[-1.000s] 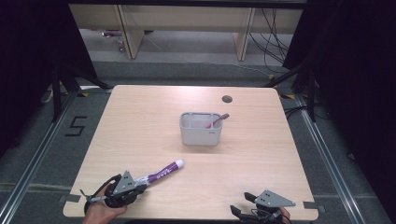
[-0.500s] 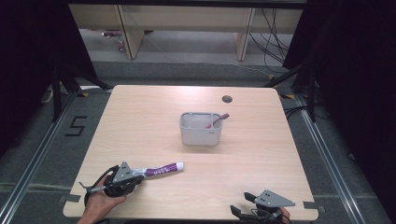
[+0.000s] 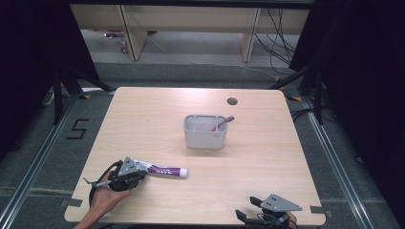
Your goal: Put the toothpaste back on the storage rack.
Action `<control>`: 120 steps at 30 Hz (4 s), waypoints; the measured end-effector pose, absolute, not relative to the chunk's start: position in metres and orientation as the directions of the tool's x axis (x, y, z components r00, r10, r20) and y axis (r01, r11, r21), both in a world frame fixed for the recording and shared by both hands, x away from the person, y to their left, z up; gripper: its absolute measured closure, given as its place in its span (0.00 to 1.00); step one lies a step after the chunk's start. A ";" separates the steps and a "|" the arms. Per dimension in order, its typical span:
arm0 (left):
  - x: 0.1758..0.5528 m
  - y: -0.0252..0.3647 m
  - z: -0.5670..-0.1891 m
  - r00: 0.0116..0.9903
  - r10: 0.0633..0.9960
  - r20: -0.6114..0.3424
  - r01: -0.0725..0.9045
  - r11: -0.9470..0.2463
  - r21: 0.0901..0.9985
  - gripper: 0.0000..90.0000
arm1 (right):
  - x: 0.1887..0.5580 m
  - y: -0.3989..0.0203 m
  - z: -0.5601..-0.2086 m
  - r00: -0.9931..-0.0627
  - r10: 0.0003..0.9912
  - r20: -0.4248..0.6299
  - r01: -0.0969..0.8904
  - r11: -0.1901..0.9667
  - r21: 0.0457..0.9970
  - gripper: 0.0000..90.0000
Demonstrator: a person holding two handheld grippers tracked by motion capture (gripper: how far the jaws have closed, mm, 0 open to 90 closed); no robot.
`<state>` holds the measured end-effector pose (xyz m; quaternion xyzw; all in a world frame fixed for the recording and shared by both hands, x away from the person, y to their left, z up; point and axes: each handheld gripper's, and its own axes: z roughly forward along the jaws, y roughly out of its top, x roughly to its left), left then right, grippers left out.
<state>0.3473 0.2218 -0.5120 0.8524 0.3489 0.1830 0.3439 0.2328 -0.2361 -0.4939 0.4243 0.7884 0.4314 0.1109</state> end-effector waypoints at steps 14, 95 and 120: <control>0.367 0.218 -0.511 0.673 0.736 0.072 0.483 -0.511 0.711 0.99 | 0.234 -0.236 -0.494 -0.624 0.761 0.179 0.559 0.274 0.783 0.33; 0.435 0.171 -0.501 0.634 0.772 -0.045 0.562 -0.419 0.713 0.95 | 0.235 -0.239 -0.494 -0.631 0.754 0.182 0.546 0.265 0.795 0.33; 0.432 0.164 -0.480 0.565 0.793 -0.226 0.713 -0.332 0.618 0.55 | 0.236 -0.239 -0.495 -0.639 0.743 0.199 0.551 0.261 0.793 0.33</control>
